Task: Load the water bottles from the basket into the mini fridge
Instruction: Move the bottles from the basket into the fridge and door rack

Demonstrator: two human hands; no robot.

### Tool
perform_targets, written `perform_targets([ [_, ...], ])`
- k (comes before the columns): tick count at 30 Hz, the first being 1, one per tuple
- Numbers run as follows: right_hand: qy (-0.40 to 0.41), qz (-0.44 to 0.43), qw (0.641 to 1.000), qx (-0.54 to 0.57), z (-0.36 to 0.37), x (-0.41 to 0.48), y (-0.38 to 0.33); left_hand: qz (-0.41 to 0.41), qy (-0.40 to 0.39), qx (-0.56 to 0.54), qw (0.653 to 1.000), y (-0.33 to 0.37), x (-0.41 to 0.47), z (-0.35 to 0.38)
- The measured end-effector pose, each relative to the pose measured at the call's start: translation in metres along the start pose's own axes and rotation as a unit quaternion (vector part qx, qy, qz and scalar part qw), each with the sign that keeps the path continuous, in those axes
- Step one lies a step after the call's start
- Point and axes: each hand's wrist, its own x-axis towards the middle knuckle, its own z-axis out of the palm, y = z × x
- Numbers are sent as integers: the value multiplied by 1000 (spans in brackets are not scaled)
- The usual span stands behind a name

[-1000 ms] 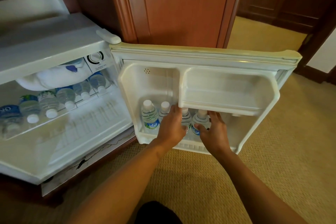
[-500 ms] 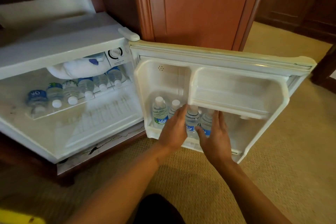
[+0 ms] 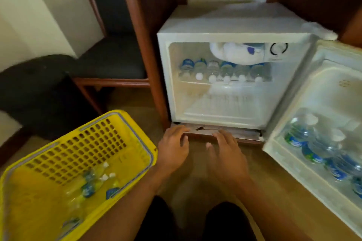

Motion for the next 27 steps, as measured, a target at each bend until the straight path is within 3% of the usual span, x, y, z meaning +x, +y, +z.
perform_targets([
  [4, -105, -72, 992, 9, 75, 40, -70, -158, 1, 47, 986, -108, -17, -49],
  [8, -190, -111, 975, -32, 156, 75, -128, -343, -146, 75, 925, -214, -49, -80],
  [11, -218, -100, 969, -63, 199, 94, -154, -435, -215, 49, 873, -271, -73, -79],
  [20, -123, -114, 980, -102, 249, 104, -151, -493, -303, -19, 815, -362, -99, -29],
  [23, -125, -113, 979, -115, 251, 104, -151, -549, -282, -34, 786, -460, -141, 44],
  [25, -127, -117, 978, -121, 251, 104, -151, -583, -267, -62, 765, -438, -136, 36],
  [27, -129, -114, 976, -131, 250, 105, -151, -591, -240, -82, 766, -404, -123, 16],
])
